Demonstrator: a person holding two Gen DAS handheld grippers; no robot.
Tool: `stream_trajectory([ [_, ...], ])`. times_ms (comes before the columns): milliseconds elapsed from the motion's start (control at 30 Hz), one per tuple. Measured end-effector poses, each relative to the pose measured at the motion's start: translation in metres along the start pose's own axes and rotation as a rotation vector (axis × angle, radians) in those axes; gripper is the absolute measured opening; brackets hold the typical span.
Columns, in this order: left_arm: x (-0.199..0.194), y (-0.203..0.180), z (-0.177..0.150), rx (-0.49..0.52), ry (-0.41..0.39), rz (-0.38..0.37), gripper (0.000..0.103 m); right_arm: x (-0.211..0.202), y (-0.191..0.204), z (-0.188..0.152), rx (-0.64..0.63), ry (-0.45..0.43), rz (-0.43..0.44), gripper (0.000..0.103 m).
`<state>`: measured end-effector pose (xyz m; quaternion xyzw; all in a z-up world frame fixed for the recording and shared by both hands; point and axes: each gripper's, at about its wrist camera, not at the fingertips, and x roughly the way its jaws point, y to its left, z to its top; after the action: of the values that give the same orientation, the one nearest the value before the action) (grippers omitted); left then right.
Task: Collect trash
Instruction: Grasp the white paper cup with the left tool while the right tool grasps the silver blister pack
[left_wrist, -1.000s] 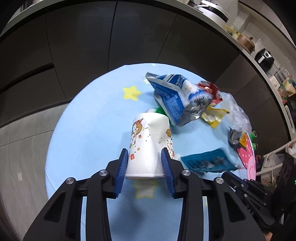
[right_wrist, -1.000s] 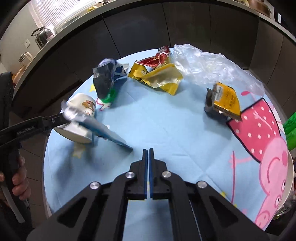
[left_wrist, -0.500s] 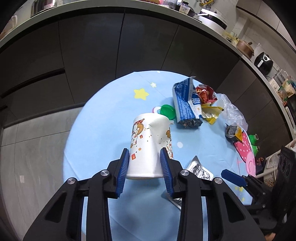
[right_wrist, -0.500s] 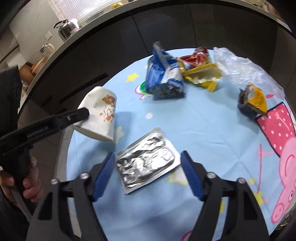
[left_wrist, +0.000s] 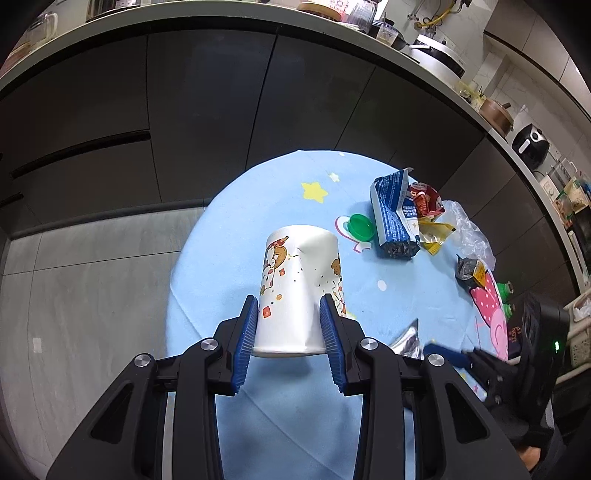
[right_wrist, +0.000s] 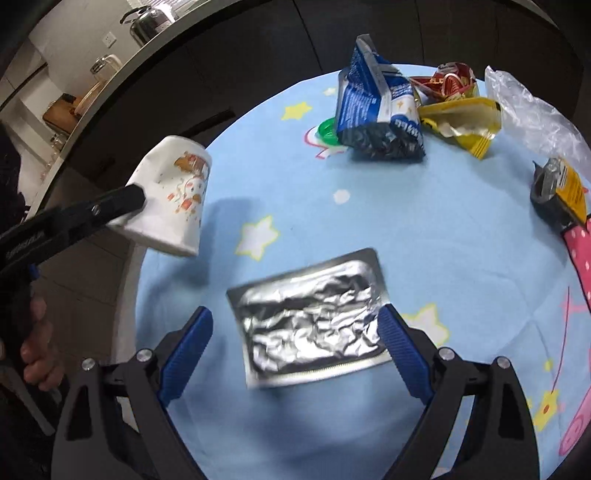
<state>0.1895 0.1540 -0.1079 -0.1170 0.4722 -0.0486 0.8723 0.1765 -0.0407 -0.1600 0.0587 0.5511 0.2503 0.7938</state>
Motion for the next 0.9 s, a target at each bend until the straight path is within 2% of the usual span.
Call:
stream_trajectory([
  [100, -0.005, 0.003, -0.002, -0.013, -0.009, -0.011, 0.033, -0.009, 0.009, -0.017, -0.071, 0.044, 0.063, 0.091],
  [167, -0.009, 0.003, -0.004, -0.007, -0.014, -0.012, 0.033, -0.022, 0.016, -0.022, -0.160, 0.017, 0.032, 0.091],
  [300, -0.015, 0.005, -0.009, 0.001, -0.015, -0.012, 0.033, -0.026, 0.024, -0.012, -0.316, -0.016, -0.001, 0.095],
  [400, -0.016, 0.006, -0.012, 0.006, -0.005, -0.014, 0.033, -0.016, 0.032, 0.000, -0.429, -0.009, -0.014, 0.096],
  [467, -0.015, 0.006, -0.012, 0.005, 0.006, -0.022, 0.033, -0.003, 0.033, 0.006, -0.493, 0.019, 0.014, 0.097],
  [533, -0.014, 0.004, -0.013, 0.011, 0.010, -0.017, 0.033, 0.007, 0.031, 0.008, -0.509, 0.061, 0.033, 0.098],
  [633, -0.014, 0.005, -0.014, 0.010, 0.008, -0.008, 0.034, 0.014, 0.020, 0.010, -0.456, 0.117, 0.060, 0.098],
  [733, -0.014, 0.006, -0.013, 0.003, 0.002, -0.012, 0.034, 0.006, 0.016, -0.001, -0.462, 0.104, 0.061, 0.097],
  [900, -0.008, -0.001, -0.013, 0.012, 0.005, -0.002, 0.034, 0.005, 0.015, -0.013, -0.459, 0.060, 0.011, 0.088],
])
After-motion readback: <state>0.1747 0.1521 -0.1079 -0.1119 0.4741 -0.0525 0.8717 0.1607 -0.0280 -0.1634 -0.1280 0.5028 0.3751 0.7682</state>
